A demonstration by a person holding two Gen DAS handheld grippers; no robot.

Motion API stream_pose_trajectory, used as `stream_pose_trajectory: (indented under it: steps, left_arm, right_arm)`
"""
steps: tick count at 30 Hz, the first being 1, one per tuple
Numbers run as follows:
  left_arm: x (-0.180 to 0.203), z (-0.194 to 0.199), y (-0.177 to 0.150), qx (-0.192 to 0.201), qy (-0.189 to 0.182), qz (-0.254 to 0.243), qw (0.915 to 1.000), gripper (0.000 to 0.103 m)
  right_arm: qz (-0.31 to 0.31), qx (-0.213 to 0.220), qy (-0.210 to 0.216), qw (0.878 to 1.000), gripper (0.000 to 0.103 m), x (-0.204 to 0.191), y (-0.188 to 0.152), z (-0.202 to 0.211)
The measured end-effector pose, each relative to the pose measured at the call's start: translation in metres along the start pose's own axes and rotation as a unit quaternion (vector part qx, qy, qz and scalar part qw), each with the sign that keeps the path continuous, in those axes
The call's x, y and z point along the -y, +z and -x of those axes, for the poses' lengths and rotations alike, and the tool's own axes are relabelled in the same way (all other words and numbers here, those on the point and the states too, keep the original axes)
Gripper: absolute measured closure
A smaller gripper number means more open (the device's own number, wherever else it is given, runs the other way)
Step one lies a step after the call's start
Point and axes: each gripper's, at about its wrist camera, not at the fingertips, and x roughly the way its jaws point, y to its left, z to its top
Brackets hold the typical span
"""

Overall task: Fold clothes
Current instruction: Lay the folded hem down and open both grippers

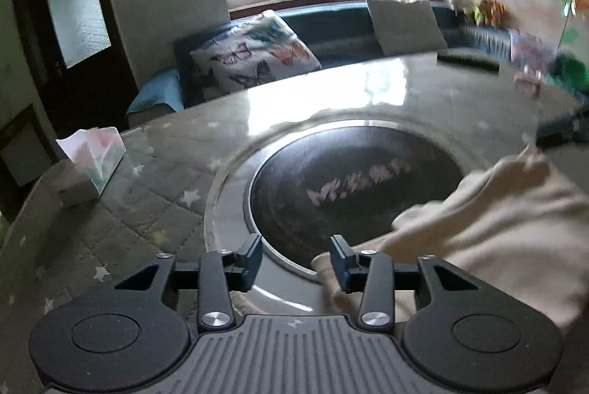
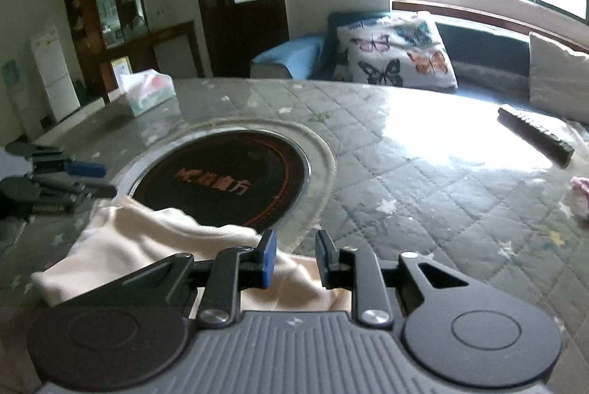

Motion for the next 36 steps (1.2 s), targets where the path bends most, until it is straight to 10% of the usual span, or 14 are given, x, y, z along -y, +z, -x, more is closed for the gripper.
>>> stream_pose_trajectory:
  steps: [15,31,36]
  left_arm:
    - [0.066,-0.023,0.014,-0.031,-0.101,-0.014,0.9943,0.056]
    - [0.06,-0.034,0.016,-0.037,-0.087,0.013,0.9954,0.063]
    - [0.056,-0.006,0.008,-0.017,-0.072,0.016,0.9971,0.047]
  right_arm:
    - [-0.035,-0.015,-0.012,0.999,0.086,0.002,-0.012,-0.014]
    - [0.013,-0.036,0.02,0.999,0.085,-0.028,0.004,-0.046]
    - [0.035,-0.027,0.034,0.998,0.083,-0.043,-0.002,-0.02]
